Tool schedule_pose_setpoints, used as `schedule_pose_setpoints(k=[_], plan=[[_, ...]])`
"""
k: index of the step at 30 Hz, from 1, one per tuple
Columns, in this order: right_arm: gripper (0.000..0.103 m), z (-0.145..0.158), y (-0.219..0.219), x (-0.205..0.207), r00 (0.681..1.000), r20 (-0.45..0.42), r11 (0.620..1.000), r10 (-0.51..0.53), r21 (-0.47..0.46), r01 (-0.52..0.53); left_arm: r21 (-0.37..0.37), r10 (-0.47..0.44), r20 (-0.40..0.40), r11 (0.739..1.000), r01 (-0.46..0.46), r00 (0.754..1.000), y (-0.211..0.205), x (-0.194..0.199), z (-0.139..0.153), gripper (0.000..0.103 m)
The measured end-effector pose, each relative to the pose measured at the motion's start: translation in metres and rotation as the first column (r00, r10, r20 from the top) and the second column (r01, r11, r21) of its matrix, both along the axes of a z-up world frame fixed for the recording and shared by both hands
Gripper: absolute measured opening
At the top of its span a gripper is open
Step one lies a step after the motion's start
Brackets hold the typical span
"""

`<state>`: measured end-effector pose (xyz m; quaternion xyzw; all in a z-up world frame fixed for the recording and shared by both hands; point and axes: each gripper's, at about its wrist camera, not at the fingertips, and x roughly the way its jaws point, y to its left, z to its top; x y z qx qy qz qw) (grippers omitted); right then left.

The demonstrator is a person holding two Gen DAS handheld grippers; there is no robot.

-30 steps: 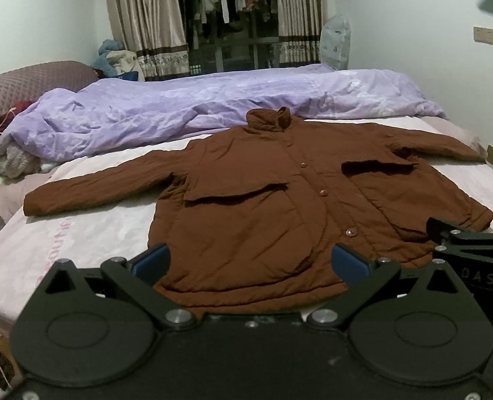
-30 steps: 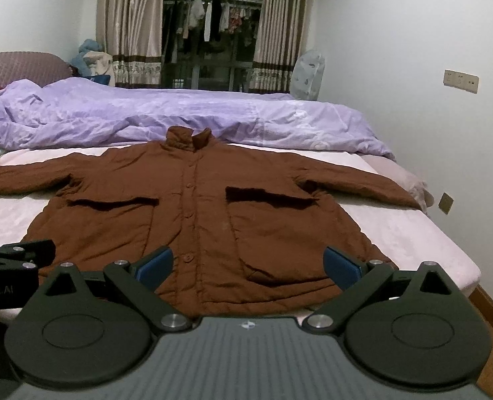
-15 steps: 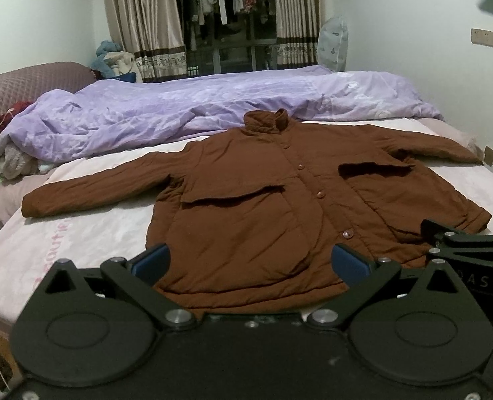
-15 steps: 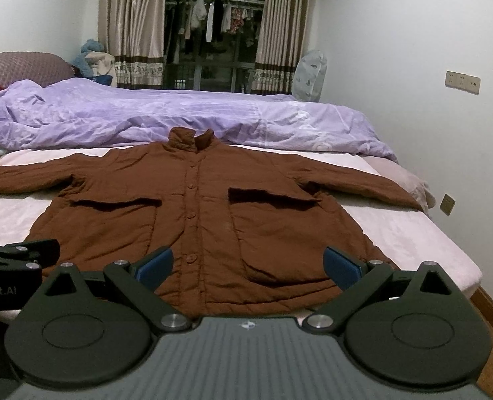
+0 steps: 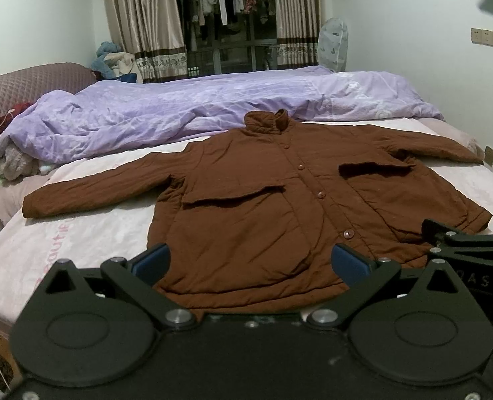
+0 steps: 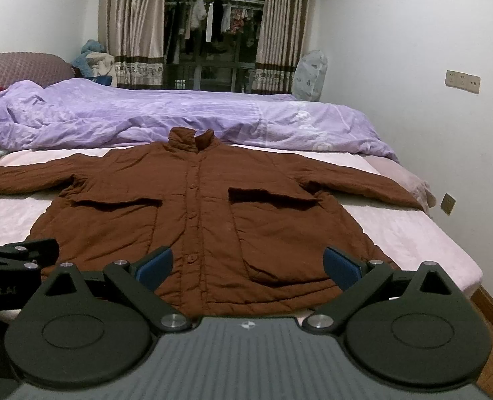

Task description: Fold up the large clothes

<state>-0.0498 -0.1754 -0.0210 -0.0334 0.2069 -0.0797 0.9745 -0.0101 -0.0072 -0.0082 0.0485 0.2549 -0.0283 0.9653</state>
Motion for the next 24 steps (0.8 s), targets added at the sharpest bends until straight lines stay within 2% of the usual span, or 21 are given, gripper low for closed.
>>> schedule_pose_setpoints(k=[24], plan=[[0.103,0.0,-0.0002,0.0,1.0,0.001,1.0,-0.002,0.007,0.002,0.003,-0.004,-0.006,1.0,0.004,1.0,0.0013,0.0001,-0.0014,0.103]])
